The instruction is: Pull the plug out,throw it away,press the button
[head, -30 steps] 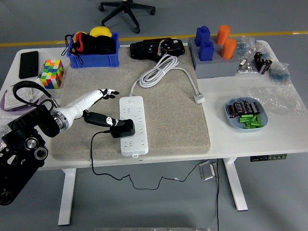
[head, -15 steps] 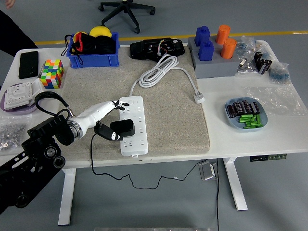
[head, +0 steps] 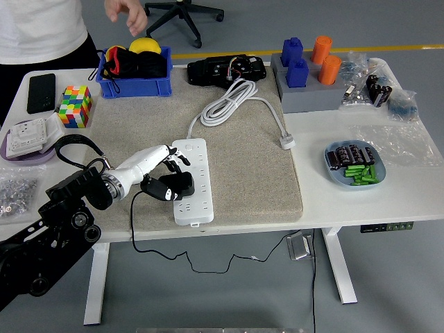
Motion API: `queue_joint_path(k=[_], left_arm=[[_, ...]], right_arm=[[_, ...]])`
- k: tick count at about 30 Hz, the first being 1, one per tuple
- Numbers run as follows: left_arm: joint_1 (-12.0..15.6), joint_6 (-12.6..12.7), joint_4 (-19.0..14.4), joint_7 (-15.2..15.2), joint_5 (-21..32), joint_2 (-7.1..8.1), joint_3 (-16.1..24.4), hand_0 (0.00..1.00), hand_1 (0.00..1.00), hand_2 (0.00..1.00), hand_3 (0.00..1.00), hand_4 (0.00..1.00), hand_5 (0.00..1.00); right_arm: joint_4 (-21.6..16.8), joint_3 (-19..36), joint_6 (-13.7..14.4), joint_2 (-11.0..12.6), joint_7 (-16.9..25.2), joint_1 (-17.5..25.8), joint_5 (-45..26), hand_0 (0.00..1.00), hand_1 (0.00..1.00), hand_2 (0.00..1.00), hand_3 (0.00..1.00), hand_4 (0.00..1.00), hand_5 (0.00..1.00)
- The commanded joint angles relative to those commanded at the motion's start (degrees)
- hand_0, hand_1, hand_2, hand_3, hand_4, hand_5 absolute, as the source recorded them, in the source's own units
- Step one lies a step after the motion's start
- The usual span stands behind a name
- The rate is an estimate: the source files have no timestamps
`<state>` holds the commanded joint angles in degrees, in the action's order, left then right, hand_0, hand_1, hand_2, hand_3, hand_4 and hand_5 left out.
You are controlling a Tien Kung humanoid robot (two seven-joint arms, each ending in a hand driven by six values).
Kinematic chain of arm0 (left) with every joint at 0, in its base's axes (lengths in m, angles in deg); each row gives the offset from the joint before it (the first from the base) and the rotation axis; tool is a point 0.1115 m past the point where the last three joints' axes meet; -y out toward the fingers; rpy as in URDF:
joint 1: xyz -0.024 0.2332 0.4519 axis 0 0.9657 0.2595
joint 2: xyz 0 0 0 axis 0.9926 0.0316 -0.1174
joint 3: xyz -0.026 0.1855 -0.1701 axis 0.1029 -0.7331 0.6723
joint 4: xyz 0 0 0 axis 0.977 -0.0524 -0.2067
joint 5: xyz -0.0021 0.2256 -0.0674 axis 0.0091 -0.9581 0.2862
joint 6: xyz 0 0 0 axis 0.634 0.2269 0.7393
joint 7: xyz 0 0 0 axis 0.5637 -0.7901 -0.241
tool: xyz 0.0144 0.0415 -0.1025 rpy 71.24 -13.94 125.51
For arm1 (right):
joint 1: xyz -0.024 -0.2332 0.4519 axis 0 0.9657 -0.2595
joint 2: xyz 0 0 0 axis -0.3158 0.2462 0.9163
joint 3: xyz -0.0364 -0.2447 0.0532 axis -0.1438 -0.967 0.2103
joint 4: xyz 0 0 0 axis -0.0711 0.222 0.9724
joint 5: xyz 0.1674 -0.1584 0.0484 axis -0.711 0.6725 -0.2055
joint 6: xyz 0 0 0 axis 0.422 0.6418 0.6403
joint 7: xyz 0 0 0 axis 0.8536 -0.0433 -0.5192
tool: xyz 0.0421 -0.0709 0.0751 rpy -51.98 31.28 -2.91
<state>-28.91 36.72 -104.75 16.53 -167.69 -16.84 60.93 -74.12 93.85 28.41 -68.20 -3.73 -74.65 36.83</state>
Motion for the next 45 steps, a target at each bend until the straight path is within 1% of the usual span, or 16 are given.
queue_joint_path(k=[4, 5, 10, 11, 13, 17, 24, 27, 31, 34, 35, 37, 40, 41, 42, 45], left_arm=[[0.0, 0.8, -0.2, -0.2, 0.6, 0.05, -0.1, 0.615, 0.451, 0.463, 0.572, 0.904, 0.002], [0.0, 1.0, -0.3, -0.2, 0.7, 0.06, -0.1, 0.550, 0.387, 0.411, 0.552, 0.783, 0.002], [0.1, 2.9, -0.3, 0.5, 1.3, 0.03, -0.1, 0.550, 0.387, 0.411, 0.552, 0.783, 0.002], [0.1, 3.1, -0.3, 0.7, 1.4, 0.05, -0.1, 0.536, 0.326, 0.366, 0.532, 0.724, 0.002], [0.1, 3.6, -0.4, 1.2, 1.6, 0.09, -0.1, 0.536, 0.326, 0.366, 0.532, 0.724, 0.002], [0.3, 3.5, -0.7, 1.2, 1.5, 0.13, 0.4, 0.536, 0.326, 0.366, 0.532, 0.724, 0.002], [0.9, 3.1, -3.1, 1.0, 0.4, 0.75, 4.1, 0.522, 0.313, 0.348, 0.515, 0.721, 0.002], [0.5, 3.6, -1.3, 1.3, -0.4, 0.76, 6.5, 0.522, 0.313, 0.348, 0.515, 0.721, 0.002], [-0.3, 4.2, 2.5, 1.9, -1.7, 0.71, 7.8, 0.530, 0.310, 0.342, 0.511, 0.720, 0.002], [-1.2, 5.1, 6.1, 3.0, -1.5, 0.35, 7.7, 0.530, 0.310, 0.342, 0.511, 0.720, 0.002], [-1.3, 5.3, 6.8, 3.2, -1.6, 0.23, 7.7, 0.530, 0.310, 0.342, 0.511, 0.720, 0.002], [-1.8, 6.4, 9.0, 3.9, -1.9, -0.35, 7.7, 0.539, 0.312, 0.338, 0.506, 0.722, 0.002], [-2.5, 7.1, 11.6, 3.9, -2.8, -1.05, 7.6, 0.539, 0.312, 0.338, 0.506, 0.722, 0.002], [-2.6, 7.2, 12.1, 3.9, -2.8, -1.15, 7.6, 0.539, 0.312, 0.338, 0.506, 0.722, 0.002], [-2.9, 7.1, 12.8, 3.6, -2.7, -1.29, 7.5, 0.577, 0.336, 0.355, 0.525, 0.731, 0.002], [-3.3, 6.9, 14.2, 3.3, -2.7, -1.52, 7.3, 0.577, 0.336, 0.355, 0.525, 0.731, 0.002]], right_arm=[[0.0, -0.1, 0.0, 0.0, 0.0, 0.0, 0.0, 0.749, 0.700, 0.710, 0.723, 0.778, 0.632], [0.0, -0.1, 0.0, 0.1, 0.0, 0.1, 0.0, 0.749, 0.700, 0.710, 0.723, 0.778, 0.634], [0.0, -0.2, 0.0, 0.1, 0.0, 0.1, 0.0, 0.749, 0.700, 0.710, 0.723, 0.778, 0.634], [0.0, -0.2, 0.0, 0.1, 0.0, 0.1, 0.0, 0.749, 0.700, 0.710, 0.723, 0.778, 0.634], [0.0, -0.1, 0.0, 0.1, 0.0, 0.1, 0.0, 0.749, 0.700, 0.710, 0.724, 0.779, 0.634], [0.0, 0.1, 0.0, 0.0, 0.0, 0.2, 0.0, 0.749, 0.700, 0.710, 0.724, 0.779, 0.634], [0.0, 0.4, 0.0, -0.1, 0.0, 0.3, 0.1, 0.749, 0.700, 0.710, 0.724, 0.779, 0.634], [0.1, 0.3, 0.0, -0.2, 0.0, 0.3, 0.1, 0.749, 0.700, 0.710, 0.724, 0.779, 0.634], [0.0, 0.4, 0.0, -0.2, 0.0, 0.3, 0.0, 0.749, 0.700, 0.710, 0.723, 0.779, 0.634], [0.1, 0.4, 0.0, -0.2, 0.0, 0.3, 0.1, 0.749, 0.700, 0.710, 0.723, 0.779, 0.634], [0.1, 0.5, 0.0, -0.2, 0.0, 0.3, 0.1, 0.749, 0.700, 0.710, 0.723, 0.779, 0.634], [0.1, 0.5, 0.0, -0.3, 0.0, 0.3, 0.0, 0.749, 0.700, 0.710, 0.724, 0.779, 0.635], [0.1, 0.6, 0.0, -0.3, 0.0, 0.2, 0.0, 0.749, 0.700, 0.710, 0.724, 0.779, 0.635], [0.0, 0.6, 0.0, -0.3, 0.0, 0.2, 0.0, 0.749, 0.700, 0.710, 0.724, 0.779, 0.635], [0.0, 0.6, 0.0, -0.3, 0.0, 0.2, 0.0, 0.749, 0.700, 0.710, 0.724, 0.780, 0.634], [0.0, 0.6, 0.0, -0.3, 0.0, 0.2, 0.0, 0.749, 0.700, 0.710, 0.724, 0.780, 0.634]])
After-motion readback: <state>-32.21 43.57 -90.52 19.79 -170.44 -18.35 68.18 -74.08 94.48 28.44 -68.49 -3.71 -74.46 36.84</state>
